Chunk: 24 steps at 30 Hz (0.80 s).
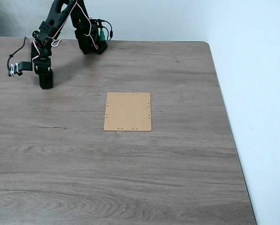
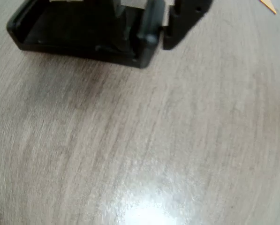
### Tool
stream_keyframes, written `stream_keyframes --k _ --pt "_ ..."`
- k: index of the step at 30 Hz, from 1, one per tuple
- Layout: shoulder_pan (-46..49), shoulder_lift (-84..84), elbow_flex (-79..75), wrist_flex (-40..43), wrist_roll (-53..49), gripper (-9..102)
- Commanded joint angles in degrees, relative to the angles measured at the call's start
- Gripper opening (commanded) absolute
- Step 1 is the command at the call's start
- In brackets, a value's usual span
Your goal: Grasp a black block and then place it on the board.
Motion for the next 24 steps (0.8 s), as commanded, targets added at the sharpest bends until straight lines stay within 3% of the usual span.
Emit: stream_keyframes --k 1,14,24 --pt "0.0 0.6 -2.5 -0.9 -1.3 0" --pt "-0.7 0.1 -4.0 0.0 -1.4 0" --pt "-9.8 7.7 -11.7 15.7 4.7 0"
